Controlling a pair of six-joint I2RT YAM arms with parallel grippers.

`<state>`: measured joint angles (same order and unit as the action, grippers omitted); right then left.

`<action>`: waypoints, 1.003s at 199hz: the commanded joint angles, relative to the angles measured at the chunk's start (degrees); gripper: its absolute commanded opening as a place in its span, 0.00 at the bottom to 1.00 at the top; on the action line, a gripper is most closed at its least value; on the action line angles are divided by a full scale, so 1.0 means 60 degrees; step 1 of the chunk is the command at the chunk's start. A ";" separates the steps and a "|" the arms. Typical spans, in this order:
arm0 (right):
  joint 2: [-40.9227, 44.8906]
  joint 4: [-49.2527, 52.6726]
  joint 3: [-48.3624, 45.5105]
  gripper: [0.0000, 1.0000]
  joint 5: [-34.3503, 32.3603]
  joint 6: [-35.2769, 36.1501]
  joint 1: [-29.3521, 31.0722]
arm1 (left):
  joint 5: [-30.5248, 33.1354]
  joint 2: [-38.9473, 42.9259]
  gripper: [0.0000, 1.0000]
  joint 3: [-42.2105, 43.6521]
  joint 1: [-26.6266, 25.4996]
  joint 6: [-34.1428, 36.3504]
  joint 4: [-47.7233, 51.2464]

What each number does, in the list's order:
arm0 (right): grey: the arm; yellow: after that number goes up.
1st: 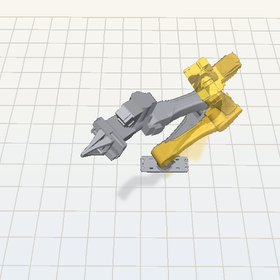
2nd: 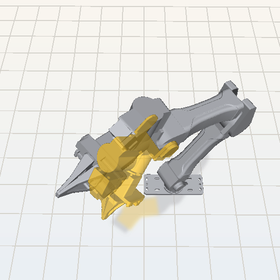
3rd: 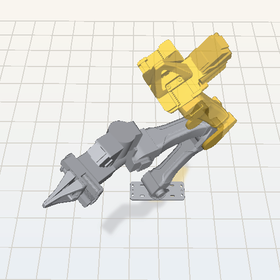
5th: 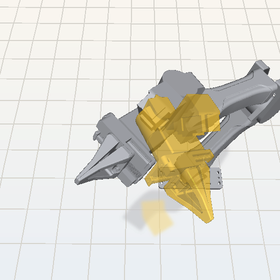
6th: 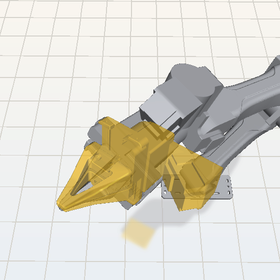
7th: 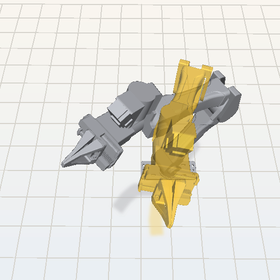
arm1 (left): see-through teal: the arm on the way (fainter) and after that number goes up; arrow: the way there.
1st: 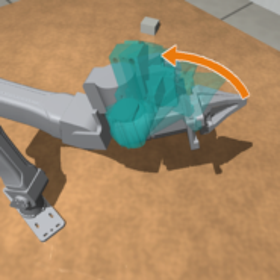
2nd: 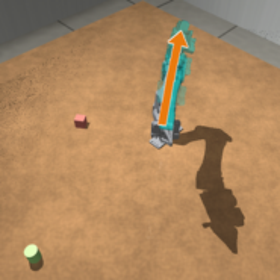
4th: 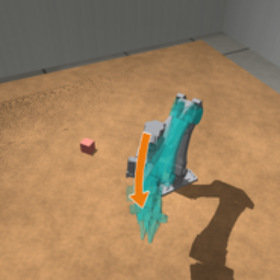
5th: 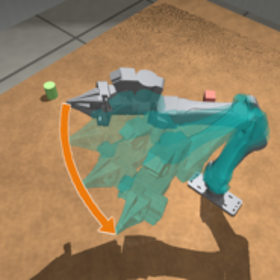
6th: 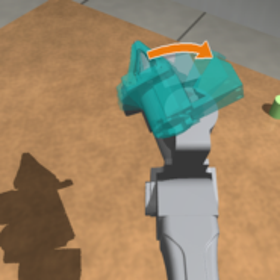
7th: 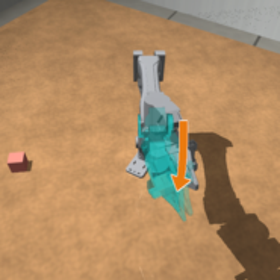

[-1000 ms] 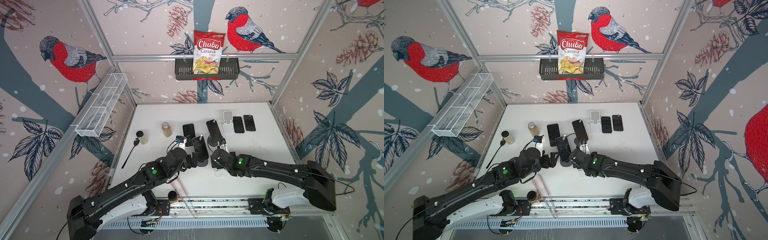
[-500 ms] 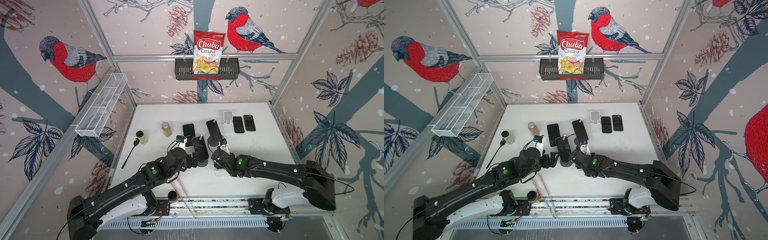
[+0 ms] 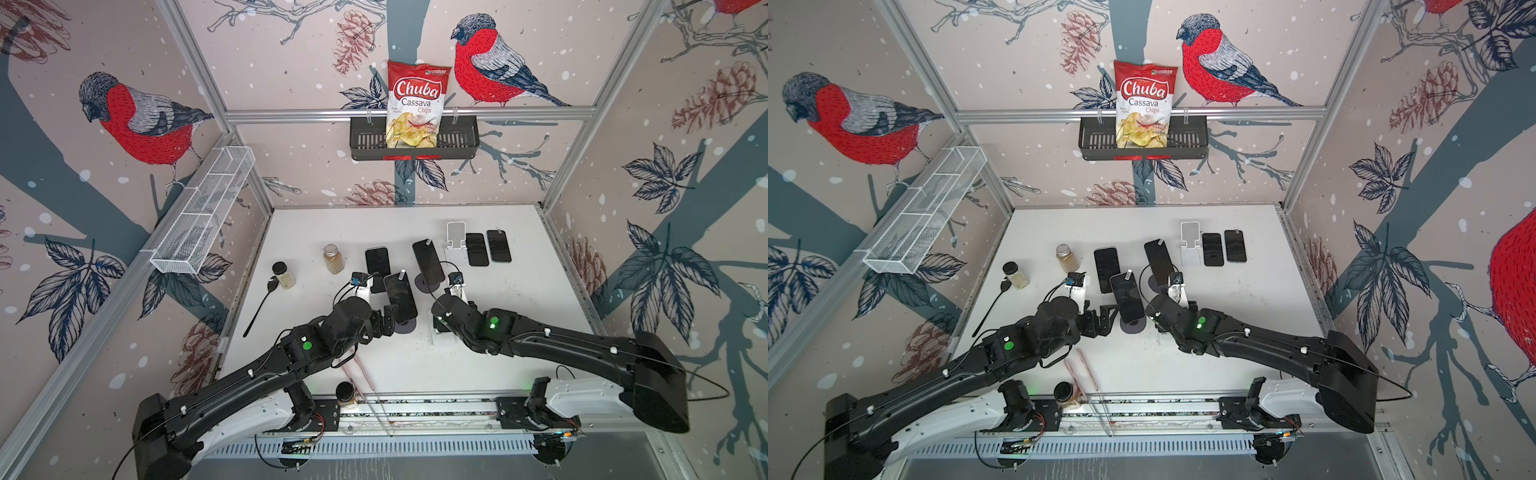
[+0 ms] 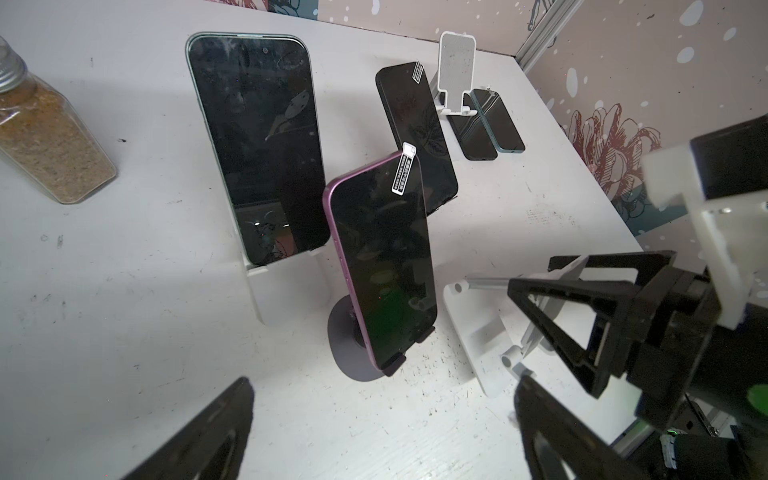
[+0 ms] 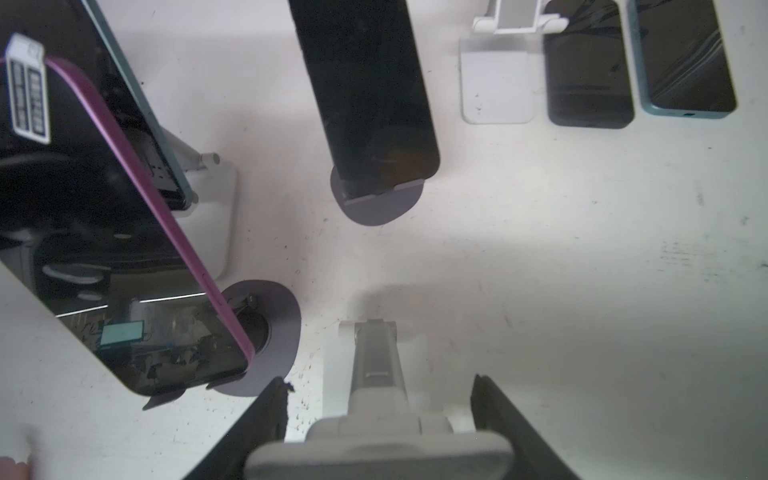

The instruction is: Remove the phone from the phone stand

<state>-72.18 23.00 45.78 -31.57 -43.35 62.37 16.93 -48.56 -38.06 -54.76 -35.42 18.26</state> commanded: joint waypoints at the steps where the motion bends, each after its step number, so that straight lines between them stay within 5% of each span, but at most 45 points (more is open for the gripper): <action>1: 0.0381 0.0094 -0.0046 0.58 -0.0440 0.0280 -0.0295 | 0.0061 0.0052 0.97 0.0016 -0.0014 0.0175 -0.0279; 129: 0.0924 -0.0633 -0.0247 0.59 -0.0497 0.2512 -0.3682 | 0.0144 -0.0020 0.97 0.0024 -0.0014 0.0088 -0.0270; 200: 0.0107 -0.2029 -0.0124 0.59 0.0708 0.3795 -0.4467 | 0.0473 -0.0542 0.97 -0.0236 -0.0014 -0.0200 -0.0101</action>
<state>-70.67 16.16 44.25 -29.93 -24.10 36.56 17.67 -51.24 -38.72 -54.76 -35.68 18.28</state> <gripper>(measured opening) 0.683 0.973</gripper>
